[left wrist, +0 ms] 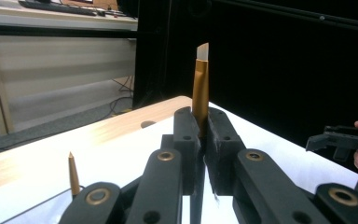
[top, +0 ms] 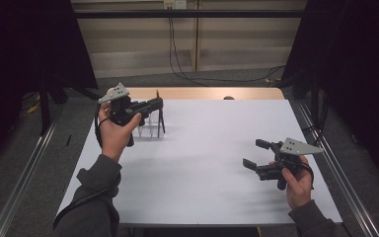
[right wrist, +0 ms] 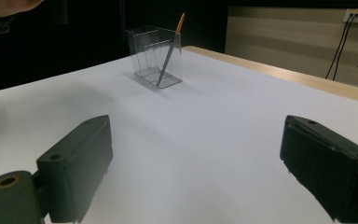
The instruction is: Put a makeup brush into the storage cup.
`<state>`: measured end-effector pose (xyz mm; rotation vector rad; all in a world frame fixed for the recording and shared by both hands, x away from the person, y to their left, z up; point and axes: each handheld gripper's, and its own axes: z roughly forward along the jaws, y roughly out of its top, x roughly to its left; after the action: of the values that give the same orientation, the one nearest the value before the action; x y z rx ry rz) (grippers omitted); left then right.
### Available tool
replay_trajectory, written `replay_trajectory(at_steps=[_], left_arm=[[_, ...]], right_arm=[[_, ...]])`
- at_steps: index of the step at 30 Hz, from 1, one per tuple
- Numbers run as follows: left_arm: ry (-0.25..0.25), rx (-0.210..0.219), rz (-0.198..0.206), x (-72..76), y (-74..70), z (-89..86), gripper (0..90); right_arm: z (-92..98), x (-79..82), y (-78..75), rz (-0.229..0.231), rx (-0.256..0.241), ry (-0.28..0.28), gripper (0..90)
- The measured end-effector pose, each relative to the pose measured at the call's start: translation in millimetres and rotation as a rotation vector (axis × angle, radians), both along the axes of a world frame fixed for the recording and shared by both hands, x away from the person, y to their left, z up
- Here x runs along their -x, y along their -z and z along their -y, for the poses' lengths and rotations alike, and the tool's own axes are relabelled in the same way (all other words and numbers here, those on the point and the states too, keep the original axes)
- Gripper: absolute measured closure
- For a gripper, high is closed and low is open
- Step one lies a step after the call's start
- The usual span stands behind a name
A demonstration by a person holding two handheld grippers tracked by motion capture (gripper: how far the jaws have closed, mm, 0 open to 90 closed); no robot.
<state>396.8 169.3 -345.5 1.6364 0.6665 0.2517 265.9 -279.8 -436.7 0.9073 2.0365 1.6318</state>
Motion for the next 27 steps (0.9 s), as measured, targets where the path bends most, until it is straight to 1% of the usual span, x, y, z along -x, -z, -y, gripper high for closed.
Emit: replay_trajectory(at_steps=[4,5,7,8,9,11,12,13,17,18,19,20,21,22,23,24,25,27], left_arm=[[-0.009,0.001,0.000,-2.7,-0.7,-1.7,83.8],[-0.007,0.011,0.001,-3.5,-0.6,-1.9,83.8],[-0.009,0.002,0.003,-4.9,-0.8,-3.2,83.8],[-0.019,0.002,0.000,-5.2,-1.0,-3.4,83.8],[-0.027,-0.008,0.002,-5.8,-1.4,-4.5,83.8],[-0.026,0.006,0.004,-7.7,-1.1,-5.4,83.8],[-0.035,-0.003,0.002,-8.1,-1.6,-6.3,83.8],[-0.034,0.008,0.003,-8.8,-1.5,-6.7,83.8],[-0.054,-0.005,0.011,-10.6,-3.5,-9.0,83.8],[-0.053,0.003,0.009,-11.4,-3.3,-9.3,83.8],[-0.058,0.001,0.010,-12.1,-3.2,-9.6,83.8],[-0.062,-0.006,0.012,-12.9,-3.1,-10.3,83.8],[-0.078,-0.012,0.008,-13.2,-3.1,-10.6,83.8],[-0.081,-0.020,0.012,-14.3,-2.8,-11.5,83.8],[-0.081,-0.021,0.011,-15.3,-2.3,-12.1,83.8],[-0.081,-0.009,0.008,-16.3,-1.4,-12.0,83.9],[-0.092,-0.022,0.009,-17.1,-1.1,-12.5,83.8],[-0.094,-0.010,0.002,-18.5,0.0,-12.6,83.8]], right_arm=[[-0.6,-0.2,0.0,0.002,0.001,0.003,8.9],[-0.5,-0.2,0.0,0.002,0.000,0.003,8.9],[-0.3,-0.3,0.0,0.003,0.002,0.002,8.9],[-0.3,-0.4,0.1,0.003,0.001,0.002,8.9],[-0.3,-0.4,0.2,0.003,0.002,0.002,8.9],[-0.4,-0.5,0.2,0.004,0.002,0.001,8.9],[-0.5,-0.4,0.2,0.003,0.003,0.001,8.9],[-0.5,-0.4,0.1,0.004,0.001,0.001,8.9],[0.1,-0.4,0.1,0.002,0.000,-0.005,8.9],[-0.2,-0.4,0.1,0.003,0.003,0.001,8.9],[-0.1,-0.4,0.1,0.004,0.003,0.001,8.9],[0.1,-0.5,0.1,0.002,0.000,-0.004,8.9],[-0.2,-0.3,0.0,0.003,0.002,0.001,8.9],[-0.2,-0.3,-0.1,0.005,0.003,0.000,8.9],[-0.2,-0.3,-0.3,0.004,0.003,-0.002,8.9],[-0.2,-0.3,-0.3,0.004,0.003,-0.002,8.9],[-0.3,-0.3,-0.3,0.004,0.003,-0.001,8.9],[-0.2,-0.4,0.1,0.004,0.003,-0.001,8.9]])
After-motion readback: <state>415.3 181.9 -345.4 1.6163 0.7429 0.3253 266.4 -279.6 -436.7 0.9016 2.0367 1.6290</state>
